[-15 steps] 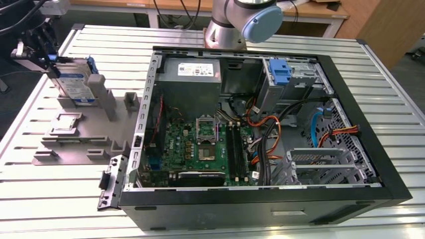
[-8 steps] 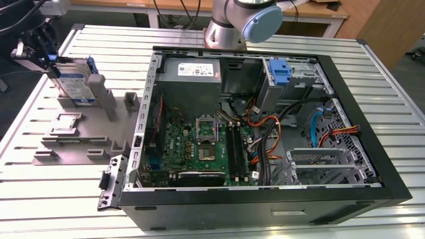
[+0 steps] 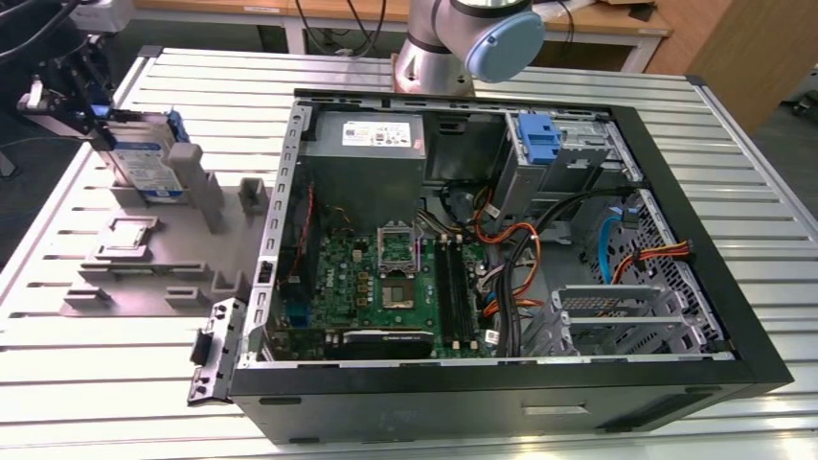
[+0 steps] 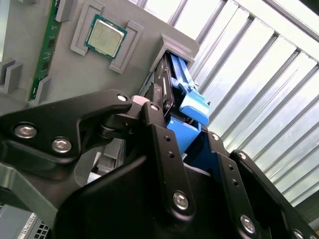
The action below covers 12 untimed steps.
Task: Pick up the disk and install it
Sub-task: 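Pick up the disk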
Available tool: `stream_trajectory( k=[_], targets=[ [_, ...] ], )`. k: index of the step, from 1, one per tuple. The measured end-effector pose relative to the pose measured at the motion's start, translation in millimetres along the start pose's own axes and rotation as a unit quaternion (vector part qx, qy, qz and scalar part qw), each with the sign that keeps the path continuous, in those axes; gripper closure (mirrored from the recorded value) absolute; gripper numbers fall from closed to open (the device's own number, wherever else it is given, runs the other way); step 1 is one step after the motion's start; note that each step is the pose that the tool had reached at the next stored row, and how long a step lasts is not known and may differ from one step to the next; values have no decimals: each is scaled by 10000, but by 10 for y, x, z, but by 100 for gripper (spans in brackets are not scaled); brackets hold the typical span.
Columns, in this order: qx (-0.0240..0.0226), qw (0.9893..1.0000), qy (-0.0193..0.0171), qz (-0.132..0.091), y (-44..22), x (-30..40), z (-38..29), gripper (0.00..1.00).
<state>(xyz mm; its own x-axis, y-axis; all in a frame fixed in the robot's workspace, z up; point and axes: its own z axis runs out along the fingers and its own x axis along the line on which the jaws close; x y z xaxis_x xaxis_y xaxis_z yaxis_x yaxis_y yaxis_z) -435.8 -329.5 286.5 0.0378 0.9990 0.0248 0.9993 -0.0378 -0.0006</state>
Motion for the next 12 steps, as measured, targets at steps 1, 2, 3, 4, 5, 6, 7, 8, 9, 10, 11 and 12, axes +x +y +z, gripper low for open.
stream_trajectory(
  k=[1, 2, 3, 4, 5, 6, 7, 8, 9, 10, 11, 12],
  targets=[
    [-2, 10000, 0, 48, 0, 0, 0, 63],
    [-3, 10000, 0, 93, 0, 1, 0, 63],
    [-4, 9999, 0, 127, 0, 1, 0, 63],
    [-5, 9999, 0, 131, 0, 1, 0, 63],
    [-5, 9999, 0, 132, 0, 1, 0, 63],
    [-5, 9999, 0, 132, -1, -2, 0, 63],
    [-5, 9999, 1, 124, -2, -9, 0, 63],
    [-4, 9999, 0, 103, -1, -14, 0, 63],
    [-3, 10000, 0, 73, 0, -18, 0, 63],
    [-3, 10000, 0, 34, 1, -21, 0, 63],
    [-2, 10000, 0, -10, 0, -23, 0, 63],
    [-1, 10000, 0, -56, 0, -25, 0, 63]
  ],
)
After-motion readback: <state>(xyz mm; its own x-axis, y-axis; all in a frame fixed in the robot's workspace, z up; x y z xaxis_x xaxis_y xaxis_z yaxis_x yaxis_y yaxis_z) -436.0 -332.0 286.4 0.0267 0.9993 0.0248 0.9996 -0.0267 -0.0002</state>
